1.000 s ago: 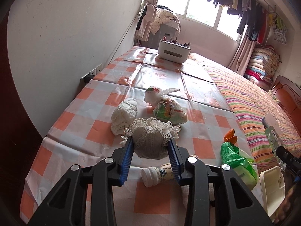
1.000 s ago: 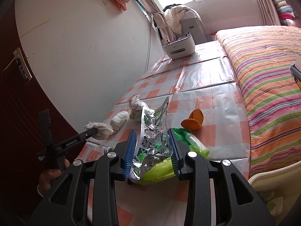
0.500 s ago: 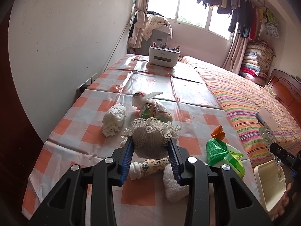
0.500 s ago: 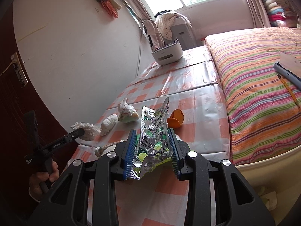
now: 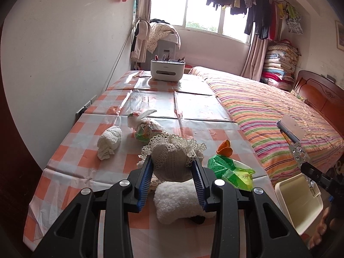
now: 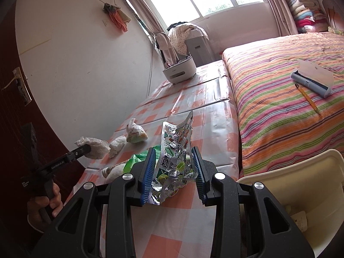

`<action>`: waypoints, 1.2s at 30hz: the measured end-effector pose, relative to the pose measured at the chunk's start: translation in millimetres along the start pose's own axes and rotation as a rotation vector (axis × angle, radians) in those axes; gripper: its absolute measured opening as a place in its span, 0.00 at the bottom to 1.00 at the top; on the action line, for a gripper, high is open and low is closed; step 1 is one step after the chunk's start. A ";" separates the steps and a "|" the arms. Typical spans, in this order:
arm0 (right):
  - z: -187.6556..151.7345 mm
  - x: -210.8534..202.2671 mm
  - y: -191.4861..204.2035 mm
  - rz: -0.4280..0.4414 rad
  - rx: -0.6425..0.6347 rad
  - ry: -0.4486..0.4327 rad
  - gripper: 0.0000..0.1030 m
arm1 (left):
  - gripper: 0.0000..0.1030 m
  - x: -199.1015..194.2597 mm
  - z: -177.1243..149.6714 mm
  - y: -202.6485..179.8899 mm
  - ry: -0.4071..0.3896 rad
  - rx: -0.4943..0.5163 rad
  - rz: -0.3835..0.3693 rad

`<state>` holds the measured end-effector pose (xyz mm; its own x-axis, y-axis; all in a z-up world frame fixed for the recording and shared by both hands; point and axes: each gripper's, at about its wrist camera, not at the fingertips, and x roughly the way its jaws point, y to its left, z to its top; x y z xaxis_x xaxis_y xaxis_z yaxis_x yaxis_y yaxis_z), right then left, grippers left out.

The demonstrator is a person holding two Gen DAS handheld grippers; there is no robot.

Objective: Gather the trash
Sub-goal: 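Carry both items over the cream bin and open both grippers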

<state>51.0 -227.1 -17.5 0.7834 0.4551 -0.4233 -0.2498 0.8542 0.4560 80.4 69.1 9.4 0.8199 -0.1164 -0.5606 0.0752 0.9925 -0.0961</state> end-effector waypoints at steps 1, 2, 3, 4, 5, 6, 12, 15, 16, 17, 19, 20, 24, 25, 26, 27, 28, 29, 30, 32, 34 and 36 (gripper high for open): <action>-0.9 -3.4 -2.1 -0.006 0.002 -0.006 0.32 | 0.34 -0.7 -0.1 -4.6 -0.002 0.007 -0.008; -2.2 -7.8 -4.2 -0.013 0.004 -0.012 0.32 | 0.34 -0.8 -0.2 -10.1 -0.003 0.014 -0.015; -3.5 -11.9 -6.2 -0.018 0.005 -0.017 0.32 | 0.34 -1.5 -0.7 -15.0 -0.004 0.022 -0.023; -4.3 -15.1 -8.6 -0.025 0.008 -0.022 0.32 | 0.34 -2.1 -0.9 -20.0 -0.005 0.029 -0.032; -5.7 -18.1 -11.2 -0.032 0.011 -0.026 0.32 | 0.34 -2.6 -1.3 -25.5 -0.006 0.037 -0.042; -6.8 -20.9 -14.0 -0.040 0.015 -0.031 0.32 | 0.34 -3.2 -1.4 -30.9 -0.006 0.046 -0.052; -14.2 -36.1 -28.8 -0.109 0.038 -0.049 0.32 | 0.34 -11.5 -3.5 -63.0 -0.022 0.091 -0.111; -17.0 -44.6 -33.0 -0.151 0.032 -0.065 0.32 | 0.34 -14.5 -5.5 -79.0 -0.027 0.108 -0.143; -18.0 -47.7 -35.2 -0.164 0.032 -0.069 0.32 | 0.34 -15.1 -6.4 -84.4 -0.027 0.114 -0.153; -18.9 -50.0 -37.1 -0.179 0.031 -0.073 0.32 | 0.34 -15.6 -7.4 -90.4 -0.026 0.121 -0.163; -21.6 -55.0 -41.4 -0.206 0.033 -0.078 0.32 | 0.34 -16.2 -10.2 -101.0 -0.022 0.132 -0.185; -21.7 -56.8 -44.1 -0.222 0.032 -0.079 0.32 | 0.34 -16.2 -11.4 -106.3 -0.019 0.138 -0.196; -25.9 -66.2 -51.4 -0.275 0.028 -0.091 0.32 | 0.34 -16.5 -17.8 -127.6 -0.005 0.159 -0.241; -27.2 -68.5 -52.6 -0.291 0.023 -0.095 0.32 | 0.34 -16.3 -19.4 -132.5 0.000 0.165 -0.253; -28.2 -70.6 -53.9 -0.305 0.020 -0.098 0.32 | 0.34 -16.1 -21.1 -137.2 0.006 0.173 -0.265; -29.2 -72.6 -55.4 -0.316 0.019 -0.100 0.32 | 0.34 -16.2 -23.3 -142.3 0.009 0.179 -0.274; -30.2 -74.2 -56.8 -0.326 0.018 -0.101 0.32 | 0.34 -16.3 -25.3 -147.3 0.012 0.185 -0.282; -31.2 -75.6 -58.0 -0.337 0.018 -0.102 0.32 | 0.34 -15.8 -27.0 -152.3 0.017 0.194 -0.290; -32.2 -77.2 -59.5 -0.347 0.019 -0.102 0.32 | 0.34 -15.9 -29.4 -157.6 0.022 0.203 -0.299; -34.0 -80.6 -63.5 -0.355 0.025 -0.103 0.33 | 0.34 -15.1 -33.0 -166.9 0.030 0.214 -0.314; -35.5 -83.3 -67.1 -0.369 0.028 -0.104 0.33 | 0.34 -14.6 -35.8 -176.2 0.038 0.226 -0.329; -36.6 -85.1 -70.0 -0.376 0.032 -0.103 0.33 | 0.34 -13.4 -38.2 -184.0 0.045 0.236 -0.342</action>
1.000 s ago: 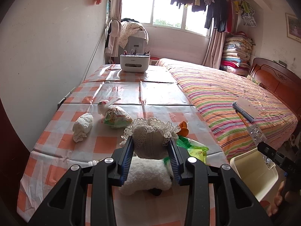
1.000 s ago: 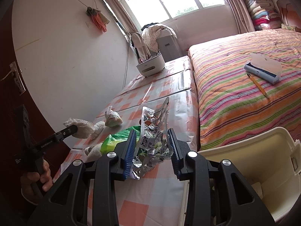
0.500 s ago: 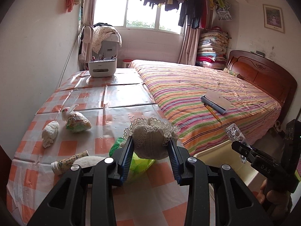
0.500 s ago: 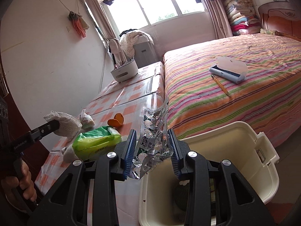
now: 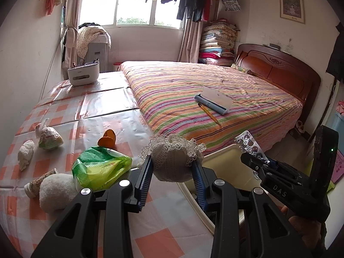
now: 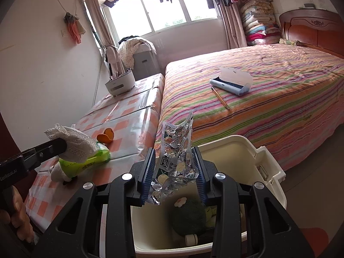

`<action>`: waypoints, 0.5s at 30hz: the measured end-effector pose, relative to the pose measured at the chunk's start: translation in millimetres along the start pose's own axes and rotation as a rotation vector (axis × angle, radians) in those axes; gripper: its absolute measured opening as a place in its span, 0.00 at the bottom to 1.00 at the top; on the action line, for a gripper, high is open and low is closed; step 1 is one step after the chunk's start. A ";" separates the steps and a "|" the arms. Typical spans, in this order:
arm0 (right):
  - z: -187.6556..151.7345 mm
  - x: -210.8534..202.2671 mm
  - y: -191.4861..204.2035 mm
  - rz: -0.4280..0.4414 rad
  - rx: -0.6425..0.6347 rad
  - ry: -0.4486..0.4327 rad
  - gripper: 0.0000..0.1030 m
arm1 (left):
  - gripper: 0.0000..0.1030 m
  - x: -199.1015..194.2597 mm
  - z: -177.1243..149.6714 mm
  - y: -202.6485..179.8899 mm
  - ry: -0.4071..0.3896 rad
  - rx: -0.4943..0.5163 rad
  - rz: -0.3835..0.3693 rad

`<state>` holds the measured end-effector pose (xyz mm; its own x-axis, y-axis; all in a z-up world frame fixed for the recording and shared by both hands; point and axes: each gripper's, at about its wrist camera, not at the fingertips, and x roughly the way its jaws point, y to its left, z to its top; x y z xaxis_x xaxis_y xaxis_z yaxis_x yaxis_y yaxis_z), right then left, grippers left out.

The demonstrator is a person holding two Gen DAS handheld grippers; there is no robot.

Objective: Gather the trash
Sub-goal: 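Carry both items over the cream bin and open both grippers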

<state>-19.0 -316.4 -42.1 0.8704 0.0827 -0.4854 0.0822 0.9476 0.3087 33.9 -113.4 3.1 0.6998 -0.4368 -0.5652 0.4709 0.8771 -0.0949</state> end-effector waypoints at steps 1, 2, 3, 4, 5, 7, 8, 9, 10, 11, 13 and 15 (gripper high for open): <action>-0.8 -0.4 -1.3 -0.005 0.000 0.001 0.33 | 0.34 1.5 -0.2 -3.4 0.003 0.004 -0.007; -1.4 -0.7 -2.6 -0.011 -0.001 0.002 0.33 | 0.34 3.1 -0.4 -6.7 0.006 0.008 -0.013; -2.0 -0.8 -3.9 -0.015 0.000 0.003 0.33 | 0.34 4.6 -0.4 -9.5 0.009 0.013 -0.019; -2.1 -0.5 -4.9 -0.016 0.002 0.003 0.33 | 0.34 5.7 -0.4 -12.1 0.010 0.017 -0.023; -2.4 -0.7 -6.2 -0.019 0.003 0.004 0.34 | 0.34 6.9 -0.9 -14.6 0.011 0.020 -0.028; -2.5 -1.2 -9.1 -0.027 0.010 0.000 0.35 | 0.34 9.1 -0.6 -18.7 0.016 0.026 -0.037; -2.4 -1.9 -10.7 -0.030 0.015 -0.003 0.35 | 0.34 10.1 -0.4 -20.0 0.018 0.029 -0.041; -2.3 -2.4 -12.3 -0.030 0.020 -0.006 0.36 | 0.34 11.1 -0.3 -21.3 0.019 0.030 -0.044; -2.5 -3.2 -13.8 -0.032 0.025 -0.009 0.36 | 0.34 11.8 -0.3 -22.5 0.021 0.032 -0.047; -2.2 -4.0 -14.9 -0.033 0.031 -0.014 0.43 | 0.34 12.7 -0.4 -23.8 0.022 0.033 -0.050; -1.8 -7.0 -17.1 -0.040 0.042 -0.031 0.61 | 0.34 16.0 0.2 -25.0 0.029 0.037 -0.055; -0.9 -11.2 -19.2 -0.048 0.050 -0.056 0.73 | 0.34 18.1 -0.3 -26.4 0.034 0.037 -0.059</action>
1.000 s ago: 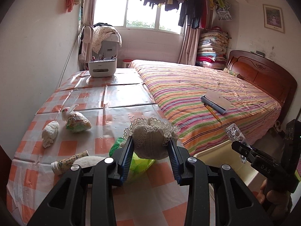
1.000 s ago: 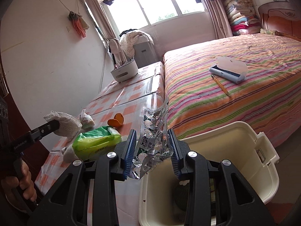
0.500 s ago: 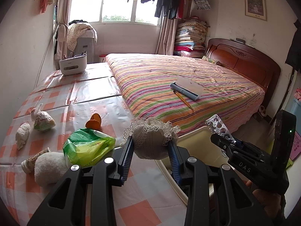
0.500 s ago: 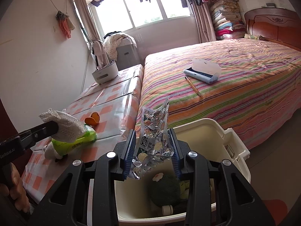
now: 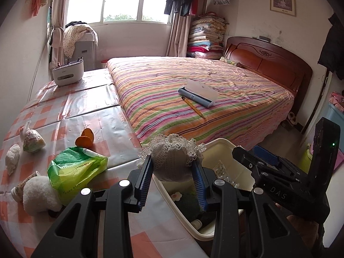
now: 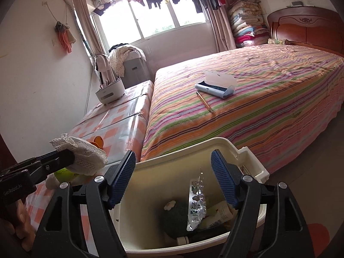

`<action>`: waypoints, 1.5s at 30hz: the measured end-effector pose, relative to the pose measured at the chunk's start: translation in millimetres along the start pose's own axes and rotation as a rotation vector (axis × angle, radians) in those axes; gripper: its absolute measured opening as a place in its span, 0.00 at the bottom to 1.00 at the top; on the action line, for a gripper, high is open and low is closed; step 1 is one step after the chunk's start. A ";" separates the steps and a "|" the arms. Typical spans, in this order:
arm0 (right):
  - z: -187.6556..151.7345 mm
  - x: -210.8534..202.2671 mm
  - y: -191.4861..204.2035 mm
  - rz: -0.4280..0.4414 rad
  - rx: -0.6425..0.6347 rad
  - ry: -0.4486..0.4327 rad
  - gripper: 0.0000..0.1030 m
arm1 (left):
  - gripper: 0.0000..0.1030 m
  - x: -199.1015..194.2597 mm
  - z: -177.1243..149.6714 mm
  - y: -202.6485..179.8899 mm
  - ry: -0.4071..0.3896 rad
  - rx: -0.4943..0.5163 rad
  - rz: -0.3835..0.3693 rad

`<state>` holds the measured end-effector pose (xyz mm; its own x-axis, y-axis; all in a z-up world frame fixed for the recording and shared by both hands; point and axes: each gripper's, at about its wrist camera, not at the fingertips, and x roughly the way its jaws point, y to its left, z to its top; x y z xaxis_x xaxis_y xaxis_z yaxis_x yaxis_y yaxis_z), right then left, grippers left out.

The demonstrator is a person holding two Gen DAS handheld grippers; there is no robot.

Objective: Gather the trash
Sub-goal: 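Carry both items over the cream bin and open both grippers, then move both tools back toward the table items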

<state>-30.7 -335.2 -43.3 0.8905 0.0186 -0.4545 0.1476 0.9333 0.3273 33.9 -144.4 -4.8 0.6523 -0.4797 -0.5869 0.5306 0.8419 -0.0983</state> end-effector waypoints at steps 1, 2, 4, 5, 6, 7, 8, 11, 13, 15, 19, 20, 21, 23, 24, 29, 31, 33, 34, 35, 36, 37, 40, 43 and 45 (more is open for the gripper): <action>1.1 -1.7 -1.5 0.001 0.006 -0.010 0.73 | 0.34 1.3 -0.1 -0.9 0.004 0.002 -0.003; 2.0 -3.3 -3.0 0.000 0.016 -0.020 0.73 | 0.34 3.0 0.3 -1.7 0.008 0.004 -0.005; 3.8 -7.2 -8.9 -0.003 0.050 -0.042 0.73 | 0.34 5.8 -0.4 -3.1 0.015 0.003 -0.010; 4.7 -9.2 -12.6 -0.003 0.069 -0.053 0.73 | 0.34 6.8 -1.4 -3.7 0.020 0.004 -0.014; 5.5 -10.8 -15.8 -0.004 0.086 -0.063 0.73 | 0.34 8.6 -1.5 -5.0 0.025 0.005 -0.018; 5.8 -12.2 -18.8 -0.004 0.102 -0.073 0.73 | 0.34 10.1 -2.0 -6.4 0.028 0.006 -0.022; 6.2 -13.3 -21.0 -0.003 0.114 -0.081 0.73 | 0.34 12.0 -2.2 -7.7 0.033 0.008 -0.026; 6.7 -16.2 -25.1 -0.005 0.132 -0.096 0.73 | 0.34 18.6 -3.1 -11.4 0.055 0.015 -0.041; 6.8 -16.7 -26.8 -0.004 0.137 -0.100 0.73 | 0.35 23.0 -4.2 -14.3 0.071 0.012 -0.056; 6.8 -17.3 -27.7 -0.006 0.141 -0.103 0.73 | 0.35 27.7 -5.1 -17.7 0.091 0.016 -0.070; 7.5 -17.9 -30.9 -0.004 0.152 -0.108 0.73 | 0.36 34.4 -7.1 -22.4 0.112 0.017 -0.090; 7.7 -17.8 -31.3 -0.004 0.153 -0.108 0.73 | 0.36 35.3 -7.4 -23.8 0.113 0.021 -0.095; 7.8 -17.7 -31.6 -0.004 0.153 -0.108 0.73 | 0.36 35.7 -6.9 -25.0 0.112 0.024 -0.093; 8.1 -17.6 -32.1 -0.004 0.154 -0.108 0.73 | 0.36 36.6 -6.5 -27.6 0.115 0.030 -0.100; 8.3 -17.5 -32.6 -0.005 0.155 -0.108 0.73 | 0.36 37.4 -6.4 -29.1 0.120 0.034 -0.104; 10.1 -17.1 -34.7 0.000 0.164 -0.108 0.73 | 0.57 35.5 -5.4 -23.9 0.108 0.011 -0.089; 10.5 -15.8 -33.8 0.004 0.165 -0.105 0.73 | 0.62 33.0 -3.3 -17.3 0.091 -0.004 -0.074; 9.9 -14.2 -31.1 0.006 0.162 -0.103 0.75 | 0.64 31.4 -2.2 -10.1 0.091 -0.020 -0.059; 10.1 -13.5 -29.8 0.010 0.160 -0.103 0.75 | 0.65 30.8 -1.5 -6.4 0.090 -0.031 -0.051; 10.3 -12.7 -28.1 0.014 0.157 -0.101 0.76 | 0.65 29.8 -1.6 -2.9 0.087 -0.040 -0.043; 10.4 -11.5 -26.0 0.016 0.152 -0.099 0.77 | 0.66 29.3 -1.8 1.1 0.087 -0.048 -0.035; 10.3 -10.3 -24.0 0.016 0.148 -0.096 0.77 | 0.68 28.4 -2.1 4.6 0.088 -0.054 -0.028; 8.8 -6.6 -16.5 0.025 0.140 -0.086 0.79 | 0.69 25.8 -2.9 13.6 0.089 -0.068 -0.004; 8.4 -3.4 -8.3 0.034 0.131 -0.079 0.80 | 0.71 21.4 -3.9 22.4 0.085 -0.081 0.019; 7.9 -1.4 -2.8 0.040 0.120 -0.073 0.80 | 0.72 16.9 -4.5 28.2 0.076 -0.087 0.045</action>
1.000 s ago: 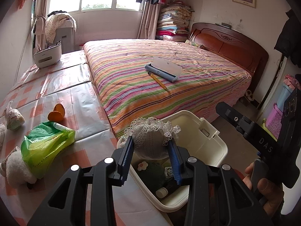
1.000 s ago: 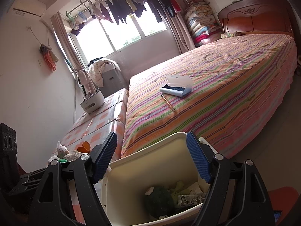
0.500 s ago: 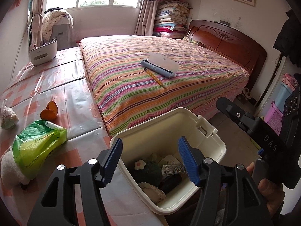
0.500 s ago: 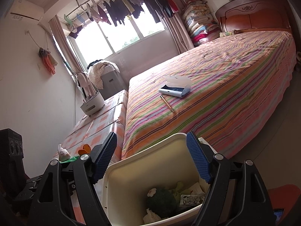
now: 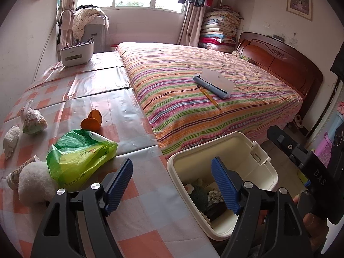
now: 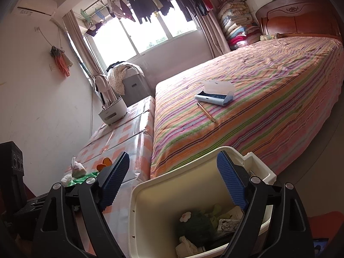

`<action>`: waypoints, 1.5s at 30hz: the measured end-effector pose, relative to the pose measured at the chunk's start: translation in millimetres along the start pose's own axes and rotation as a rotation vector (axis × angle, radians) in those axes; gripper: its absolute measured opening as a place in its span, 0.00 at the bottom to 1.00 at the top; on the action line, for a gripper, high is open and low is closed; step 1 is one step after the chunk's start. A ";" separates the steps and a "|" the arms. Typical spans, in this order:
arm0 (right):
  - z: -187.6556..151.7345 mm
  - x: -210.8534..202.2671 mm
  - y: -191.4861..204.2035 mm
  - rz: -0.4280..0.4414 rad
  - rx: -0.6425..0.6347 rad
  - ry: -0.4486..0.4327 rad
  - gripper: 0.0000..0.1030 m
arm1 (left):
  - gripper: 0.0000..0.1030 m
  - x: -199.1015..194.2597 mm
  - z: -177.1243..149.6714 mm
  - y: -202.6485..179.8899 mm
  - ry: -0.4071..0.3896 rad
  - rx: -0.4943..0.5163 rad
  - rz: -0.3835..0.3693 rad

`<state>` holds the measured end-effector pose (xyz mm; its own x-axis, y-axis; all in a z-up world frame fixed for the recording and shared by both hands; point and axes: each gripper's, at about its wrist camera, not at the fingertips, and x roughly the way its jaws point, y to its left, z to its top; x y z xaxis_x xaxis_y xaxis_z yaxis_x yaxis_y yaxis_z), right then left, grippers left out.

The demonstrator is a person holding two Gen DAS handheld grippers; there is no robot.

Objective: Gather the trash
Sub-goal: 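Move both tools back toward the table items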

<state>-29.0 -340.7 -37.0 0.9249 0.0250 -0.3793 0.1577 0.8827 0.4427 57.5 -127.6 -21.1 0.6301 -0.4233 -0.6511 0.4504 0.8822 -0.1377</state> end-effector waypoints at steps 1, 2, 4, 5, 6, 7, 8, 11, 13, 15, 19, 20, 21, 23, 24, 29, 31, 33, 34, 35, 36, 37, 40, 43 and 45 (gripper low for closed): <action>-0.7 1.8 2.0 0.003 -0.004 0.004 0.80 | 0.73 -2.2 -0.2 3.2 -0.005 -0.002 0.012; -1.2 3.4 5.3 0.008 -0.009 0.008 0.80 | 0.74 -4.1 -0.3 6.3 -0.009 -0.006 0.023; -2.7 6.9 12.0 0.016 -0.020 0.018 0.81 | 0.74 -8.3 -0.3 13.2 -0.016 -0.013 0.047; -3.1 8.2 14.1 0.022 -0.024 0.021 0.81 | 0.75 -10.8 -0.5 16.7 -0.021 -0.017 0.058; -3.8 9.5 17.3 0.028 -0.029 0.025 0.81 | 0.75 -13.0 -1.2 20.7 -0.026 -0.021 0.071; -4.6 10.9 20.5 0.032 -0.034 0.028 0.81 | 0.75 -15.8 -1.4 24.4 -0.030 -0.025 0.085; -5.6 12.4 24.3 0.036 -0.040 0.030 0.81 | 0.75 -18.6 -1.8 28.3 -0.036 -0.029 0.098; -9.3 16.7 35.4 0.051 -0.054 0.041 0.81 | 0.75 -26.1 -3.7 41.8 -0.041 -0.042 0.133; -11.6 20.3 43.1 0.062 -0.066 0.051 0.81 | 0.75 -31.3 -5.8 51.4 -0.044 -0.055 0.150; -14.6 23.4 50.9 0.074 -0.078 0.061 0.81 | 0.76 -35.6 -7.9 60.8 -0.043 -0.068 0.166; -20.9 29.5 67.6 0.098 -0.105 0.082 0.81 | 0.76 -45.6 -12.2 83.1 -0.045 -0.104 0.189; -22.6 31.1 71.8 0.104 -0.112 0.088 0.81 | 0.76 -47.7 -13.3 88.7 -0.044 -0.113 0.197; -24.7 32.7 76.2 0.110 -0.117 0.094 0.81 | 0.76 -50.0 -14.4 94.4 -0.043 -0.122 0.203; -27.4 35.8 83.7 0.123 -0.125 0.106 0.81 | 0.76 -54.4 -17.1 107.1 -0.042 -0.142 0.219; -28.9 37.2 87.1 0.129 -0.127 0.112 0.81 | 0.76 -56.2 -18.2 113.5 -0.039 -0.152 0.228; -36.4 44.4 105.3 0.162 -0.146 0.143 0.81 | 0.76 -69.3 -24.9 146.5 -0.046 -0.224 0.271; -39.5 48.0 113.3 0.175 -0.159 0.154 0.81 | 0.76 -75.3 -27.1 159.5 -0.049 -0.249 0.288; -42.9 52.0 121.6 0.190 -0.168 0.169 0.81 | 0.76 -81.2 -28.0 172.6 -0.051 -0.271 0.308; -44.3 54.5 124.9 0.200 -0.167 0.178 0.81 | 0.76 -84.2 -27.9 179.2 -0.050 -0.281 0.316; -45.6 57.7 129.0 0.208 -0.168 0.187 0.81 | 0.76 -87.2 -27.7 186.4 -0.052 -0.292 0.325; -46.7 61.4 132.8 0.213 -0.171 0.196 0.81 | 0.76 -90.8 -27.1 194.6 -0.056 -0.305 0.335; -47.8 64.6 136.1 0.221 -0.172 0.206 0.81 | 0.76 -94.0 -26.4 202.4 -0.059 -0.319 0.347; -49.8 72.4 145.8 0.244 -0.177 0.228 0.81 | 0.76 -102.1 -22.9 226.4 -0.071 -0.361 0.376; -46.9 81.1 155.8 0.255 -0.183 0.237 0.81 | 0.76 -102.9 -20.2 250.5 -0.064 -0.406 0.394; -43.6 89.2 162.9 0.263 -0.182 0.251 0.81 | 0.76 -100.3 -18.8 265.1 -0.058 -0.440 0.394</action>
<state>64.1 -174.2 -34.1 0.8086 0.3548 -0.4693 -0.1574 0.8991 0.4084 101.8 152.5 -6.4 0.7358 -0.0464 -0.6756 -0.1212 0.9725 -0.1988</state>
